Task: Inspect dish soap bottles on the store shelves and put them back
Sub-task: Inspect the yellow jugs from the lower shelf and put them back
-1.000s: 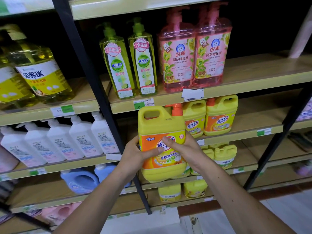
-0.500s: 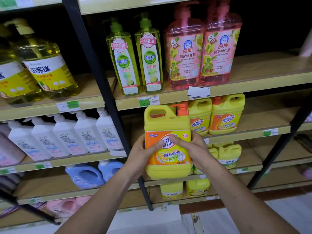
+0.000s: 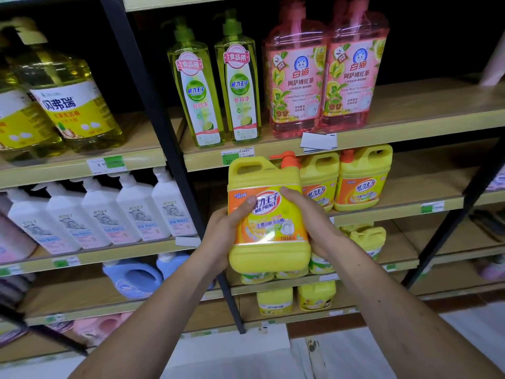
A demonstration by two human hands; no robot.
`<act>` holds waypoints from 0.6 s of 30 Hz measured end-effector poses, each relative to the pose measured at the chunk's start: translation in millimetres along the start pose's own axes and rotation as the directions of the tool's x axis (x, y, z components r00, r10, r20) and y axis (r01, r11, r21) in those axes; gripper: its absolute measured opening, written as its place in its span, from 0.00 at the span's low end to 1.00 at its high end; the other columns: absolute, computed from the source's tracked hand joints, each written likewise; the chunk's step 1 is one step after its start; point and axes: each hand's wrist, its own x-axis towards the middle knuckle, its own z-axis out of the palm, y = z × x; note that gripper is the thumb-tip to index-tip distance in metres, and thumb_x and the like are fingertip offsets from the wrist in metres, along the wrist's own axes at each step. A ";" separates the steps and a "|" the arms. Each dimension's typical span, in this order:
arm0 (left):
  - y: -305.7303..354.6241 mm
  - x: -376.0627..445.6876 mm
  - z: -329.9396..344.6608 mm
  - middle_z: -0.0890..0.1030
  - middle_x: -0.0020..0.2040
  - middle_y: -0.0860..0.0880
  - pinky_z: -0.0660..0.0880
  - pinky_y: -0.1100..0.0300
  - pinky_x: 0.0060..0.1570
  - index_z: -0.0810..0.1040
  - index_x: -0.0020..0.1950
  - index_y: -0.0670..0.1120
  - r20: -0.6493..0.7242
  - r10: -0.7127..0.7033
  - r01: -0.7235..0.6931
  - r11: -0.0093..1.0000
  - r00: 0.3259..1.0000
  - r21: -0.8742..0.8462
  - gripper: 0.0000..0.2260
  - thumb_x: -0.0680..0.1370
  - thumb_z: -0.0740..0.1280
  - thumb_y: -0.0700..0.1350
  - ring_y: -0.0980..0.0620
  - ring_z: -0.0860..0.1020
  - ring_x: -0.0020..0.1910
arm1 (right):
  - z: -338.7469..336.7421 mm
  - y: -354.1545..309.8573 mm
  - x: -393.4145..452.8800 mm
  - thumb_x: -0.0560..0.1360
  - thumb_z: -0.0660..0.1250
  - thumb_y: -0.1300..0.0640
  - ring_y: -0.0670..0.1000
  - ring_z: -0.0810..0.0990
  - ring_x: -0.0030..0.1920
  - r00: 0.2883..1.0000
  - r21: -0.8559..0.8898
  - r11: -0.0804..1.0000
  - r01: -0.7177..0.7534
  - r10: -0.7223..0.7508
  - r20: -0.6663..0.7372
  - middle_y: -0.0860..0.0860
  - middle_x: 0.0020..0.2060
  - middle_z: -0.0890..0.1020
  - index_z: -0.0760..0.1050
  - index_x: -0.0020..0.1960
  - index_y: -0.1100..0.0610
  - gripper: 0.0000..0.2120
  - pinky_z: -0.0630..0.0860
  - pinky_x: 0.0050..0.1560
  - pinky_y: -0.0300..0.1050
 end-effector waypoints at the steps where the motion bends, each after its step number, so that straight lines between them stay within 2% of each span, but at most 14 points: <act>1: 1.7 0.3 1.2 0.87 0.60 0.36 0.86 0.44 0.49 0.90 0.57 0.44 0.002 -0.033 0.033 0.999 0.999 -0.019 0.19 0.74 0.80 0.56 0.36 0.88 0.56 | -1.4 -3.9 0.0 0.76 0.77 0.46 0.60 0.89 0.57 0.999 0.032 0.999 -0.040 0.040 0.020 0.56 0.59 0.88 0.80 0.69 0.55 0.24 0.84 0.61 0.61; 4: 4.7 4.0 5.3 0.86 0.64 0.36 0.81 0.34 0.64 0.86 0.66 0.43 0.033 -0.193 0.196 0.976 0.981 -0.098 0.25 0.76 0.78 0.57 0.34 0.85 0.62 | -4.1 -10.2 -1.2 0.78 0.76 0.49 0.63 0.88 0.58 0.994 0.052 0.995 -0.090 0.086 0.061 0.61 0.58 0.88 0.82 0.66 0.60 0.22 0.82 0.64 0.65; 5: 6.3 5.4 7.2 0.85 0.65 0.37 0.80 0.33 0.65 0.84 0.69 0.44 0.038 -0.243 0.245 0.962 0.969 -0.116 0.26 0.76 0.78 0.57 0.34 0.85 0.63 | -5.0 -10.6 -2.3 0.78 0.75 0.49 0.64 0.88 0.59 0.993 0.070 0.992 -0.105 0.101 0.061 0.61 0.58 0.88 0.83 0.66 0.60 0.21 0.82 0.65 0.65; 7: 8.6 7.1 10.2 0.86 0.64 0.37 0.82 0.34 0.61 0.83 0.70 0.43 0.035 -0.300 0.302 0.944 0.953 -0.132 0.29 0.75 0.79 0.57 0.34 0.86 0.62 | -6.0 -10.1 -4.8 0.79 0.75 0.49 0.64 0.87 0.60 0.989 0.117 0.982 -0.145 0.141 0.042 0.62 0.58 0.87 0.83 0.66 0.60 0.21 0.82 0.65 0.64; 9: 11.0 7.7 13.0 0.86 0.64 0.36 0.85 0.35 0.54 0.84 0.68 0.42 0.063 -0.354 0.360 0.922 0.933 -0.147 0.27 0.75 0.78 0.56 0.35 0.87 0.57 | -6.4 -11.1 -6.0 0.79 0.73 0.50 0.63 0.88 0.57 0.979 0.143 0.969 -0.202 0.199 0.031 0.62 0.58 0.88 0.82 0.67 0.60 0.21 0.84 0.60 0.60; 11: 12.5 7.3 16.5 0.86 0.62 0.35 0.86 0.36 0.48 0.84 0.67 0.41 0.071 -0.418 0.424 0.891 0.906 -0.164 0.24 0.78 0.76 0.56 0.35 0.89 0.51 | -6.8 -13.9 -8.2 0.80 0.72 0.51 0.62 0.90 0.52 0.965 0.166 0.951 -0.261 0.260 0.032 0.62 0.56 0.88 0.82 0.66 0.61 0.19 0.87 0.51 0.57; 14: 12.4 11.7 20.1 0.87 0.58 0.35 0.87 0.39 0.39 0.81 0.71 0.41 0.021 -0.465 0.464 0.877 0.885 -0.127 0.23 0.83 0.71 0.56 0.37 0.89 0.44 | -9.7 -17.4 -9.2 0.81 0.71 0.51 0.60 0.90 0.41 0.942 0.151 0.931 -0.331 0.334 0.007 0.62 0.50 0.89 0.82 0.63 0.61 0.16 0.87 0.36 0.55; 16: 11.8 13.8 21.3 0.88 0.56 0.35 0.86 0.41 0.37 0.79 0.73 0.41 0.007 -0.482 0.481 0.872 0.876 -0.094 0.23 0.84 0.69 0.55 0.37 0.89 0.43 | -10.8 -18.1 -11.1 0.81 0.70 0.50 0.60 0.90 0.40 0.928 0.137 0.920 -0.366 0.372 -0.015 0.62 0.49 0.89 0.81 0.63 0.61 0.17 0.87 0.36 0.55; 18: 10.9 14.3 21.8 0.87 0.57 0.36 0.86 0.41 0.37 0.78 0.74 0.42 0.007 -0.494 0.493 0.867 0.869 -0.071 0.23 0.84 0.69 0.55 0.37 0.89 0.44 | -12.1 -16.4 -12.3 0.81 0.71 0.49 0.61 0.90 0.42 0.921 0.133 0.915 -0.381 0.388 -0.029 0.62 0.53 0.89 0.80 0.67 0.60 0.19 0.87 0.40 0.55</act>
